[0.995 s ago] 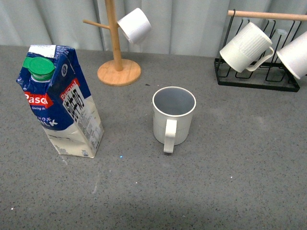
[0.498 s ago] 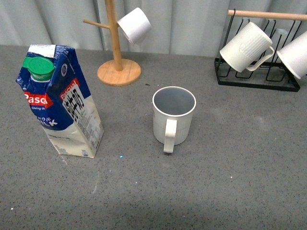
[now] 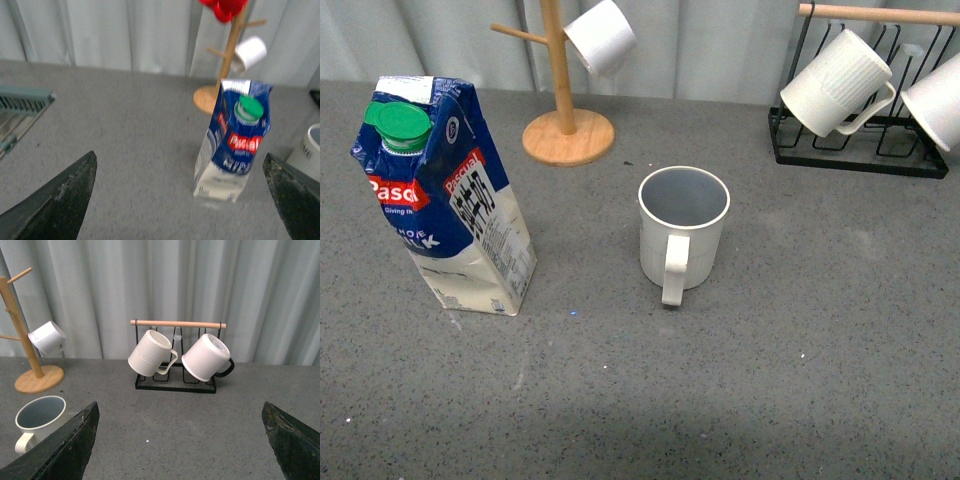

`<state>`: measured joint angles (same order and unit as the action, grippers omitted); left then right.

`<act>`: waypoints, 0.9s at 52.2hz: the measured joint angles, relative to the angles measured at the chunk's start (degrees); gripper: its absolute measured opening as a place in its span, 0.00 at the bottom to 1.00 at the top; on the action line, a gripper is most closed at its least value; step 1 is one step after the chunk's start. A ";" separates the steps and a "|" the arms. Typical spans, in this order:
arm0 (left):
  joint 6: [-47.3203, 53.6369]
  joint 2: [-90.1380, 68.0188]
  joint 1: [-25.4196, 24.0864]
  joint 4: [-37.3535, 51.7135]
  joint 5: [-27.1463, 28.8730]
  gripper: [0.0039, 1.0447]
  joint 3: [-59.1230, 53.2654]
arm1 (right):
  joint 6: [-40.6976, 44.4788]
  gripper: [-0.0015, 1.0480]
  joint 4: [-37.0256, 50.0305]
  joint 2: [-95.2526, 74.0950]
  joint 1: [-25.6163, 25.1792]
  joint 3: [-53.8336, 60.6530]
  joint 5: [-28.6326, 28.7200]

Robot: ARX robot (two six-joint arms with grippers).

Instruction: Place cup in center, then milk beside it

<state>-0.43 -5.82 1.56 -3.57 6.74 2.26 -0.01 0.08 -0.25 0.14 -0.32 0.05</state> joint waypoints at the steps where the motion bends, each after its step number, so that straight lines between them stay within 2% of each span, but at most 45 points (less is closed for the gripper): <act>1: -0.04 -1.42 -0.33 0.72 -0.52 0.94 0.00 | 0.00 0.91 0.00 0.04 0.00 0.00 -0.02; 12: -0.70 -16.02 -2.12 12.00 -2.60 0.94 1.95 | 0.00 0.91 0.00 0.04 0.00 0.00 0.02; 24: -1.09 -32.68 2.03 22.86 -6.40 0.94 3.04 | 0.02 0.91 0.00 0.04 0.00 0.00 0.02; 33: -1.11 -48.22 5.05 34.40 -4.79 0.94 4.26 | 0.00 0.91 0.00 0.04 0.00 0.00 0.02; 47: -0.09 -64.87 9.53 43.45 -3.52 0.94 7.19 | 0.02 0.91 0.00 0.04 -0.02 0.00 0.02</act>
<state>-0.51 -70.70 11.09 39.88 3.22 9.45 0.01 0.08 -0.21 0.12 -0.32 0.08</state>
